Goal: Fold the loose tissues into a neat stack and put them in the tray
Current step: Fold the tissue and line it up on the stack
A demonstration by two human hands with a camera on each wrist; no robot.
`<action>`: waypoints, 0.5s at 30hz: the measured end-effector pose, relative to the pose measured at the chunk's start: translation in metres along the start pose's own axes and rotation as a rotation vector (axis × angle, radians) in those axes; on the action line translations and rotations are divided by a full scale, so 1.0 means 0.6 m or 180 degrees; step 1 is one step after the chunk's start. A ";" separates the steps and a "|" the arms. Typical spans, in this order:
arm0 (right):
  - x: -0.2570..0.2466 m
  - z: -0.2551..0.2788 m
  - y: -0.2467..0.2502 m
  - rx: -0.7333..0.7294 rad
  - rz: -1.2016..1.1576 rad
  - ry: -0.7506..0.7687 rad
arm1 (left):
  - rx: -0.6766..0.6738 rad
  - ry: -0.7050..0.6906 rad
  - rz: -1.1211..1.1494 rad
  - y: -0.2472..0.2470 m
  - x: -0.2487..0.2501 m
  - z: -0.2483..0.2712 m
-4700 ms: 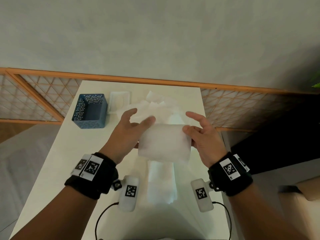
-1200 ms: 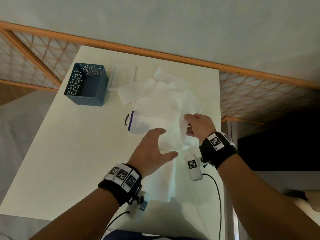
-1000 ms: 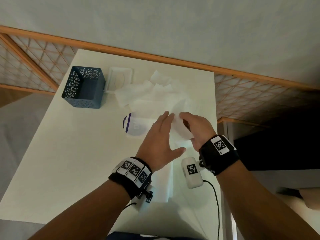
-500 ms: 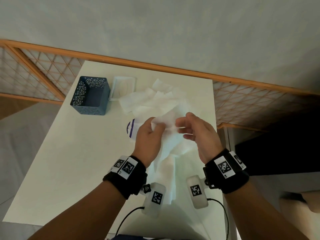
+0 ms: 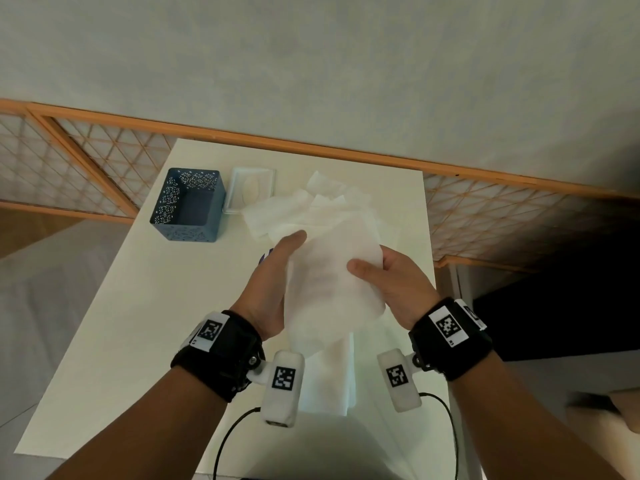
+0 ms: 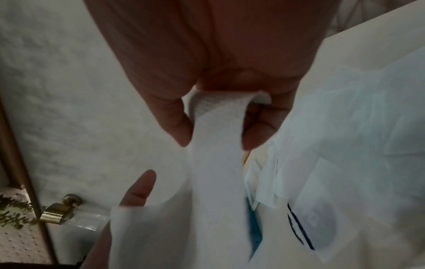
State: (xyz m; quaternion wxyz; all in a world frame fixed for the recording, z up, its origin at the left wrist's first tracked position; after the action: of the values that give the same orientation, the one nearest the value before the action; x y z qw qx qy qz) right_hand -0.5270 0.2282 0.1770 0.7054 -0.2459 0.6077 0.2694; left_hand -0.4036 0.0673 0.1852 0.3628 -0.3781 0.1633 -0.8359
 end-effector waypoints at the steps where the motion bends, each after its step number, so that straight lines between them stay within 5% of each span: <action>1: -0.001 -0.002 0.000 0.0125 0.0188 0.0020 | 0.0006 -0.0001 -0.0073 0.002 -0.002 0.003; 8: 0.000 -0.015 0.014 0.0660 0.1070 0.0129 | 0.0654 -0.0104 -0.0486 0.037 -0.039 -0.006; 11: -0.003 -0.020 0.017 0.0693 0.1461 0.0181 | 0.1245 -0.0184 -0.0417 0.053 -0.053 -0.017; 15: 0.003 -0.017 0.003 0.0560 0.1823 0.0259 | 0.1409 -0.0289 -0.0453 0.047 -0.058 -0.023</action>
State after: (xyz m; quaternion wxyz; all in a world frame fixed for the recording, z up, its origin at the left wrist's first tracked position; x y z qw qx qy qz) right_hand -0.5356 0.2225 0.1740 0.5944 -0.0131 0.7011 0.3936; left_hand -0.3846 0.0735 0.1427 0.3840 -0.3371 -0.0676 -0.8569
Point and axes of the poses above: each hand's wrist, its own z-axis away from the middle knuckle, its own y-axis out of the back of the hand, x = y × z, the point moved 2 cm from there along -z, towards the middle knuckle, and after that the axes turned 14 degrees about y, right-handed, at the moved point
